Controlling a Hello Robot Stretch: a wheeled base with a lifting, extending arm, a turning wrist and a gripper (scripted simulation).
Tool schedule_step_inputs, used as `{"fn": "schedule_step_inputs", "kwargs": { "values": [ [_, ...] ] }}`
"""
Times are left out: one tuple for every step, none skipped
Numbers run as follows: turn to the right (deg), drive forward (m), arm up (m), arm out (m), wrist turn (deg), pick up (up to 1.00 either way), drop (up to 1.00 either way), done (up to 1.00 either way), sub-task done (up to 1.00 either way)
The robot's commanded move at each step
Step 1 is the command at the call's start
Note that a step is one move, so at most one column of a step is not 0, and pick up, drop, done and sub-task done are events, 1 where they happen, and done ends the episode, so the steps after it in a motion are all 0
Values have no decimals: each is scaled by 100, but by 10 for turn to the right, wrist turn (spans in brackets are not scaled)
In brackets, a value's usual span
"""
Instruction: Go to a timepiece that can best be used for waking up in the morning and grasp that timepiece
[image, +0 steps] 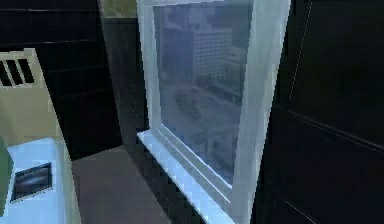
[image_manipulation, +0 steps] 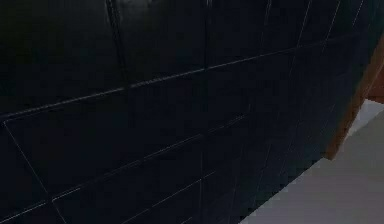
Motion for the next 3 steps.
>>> {"fn": "schedule_step_inputs", "kwargs": {
  "values": [
    [0, 15, 0, 0, 0, 0, 0, 0, 0],
    [-450, 0, 0, 0, 0, 0, 0, 0, 0],
    [-450, 0, 0, 0, 0, 0, 0, 0, 0]
  ]
}}
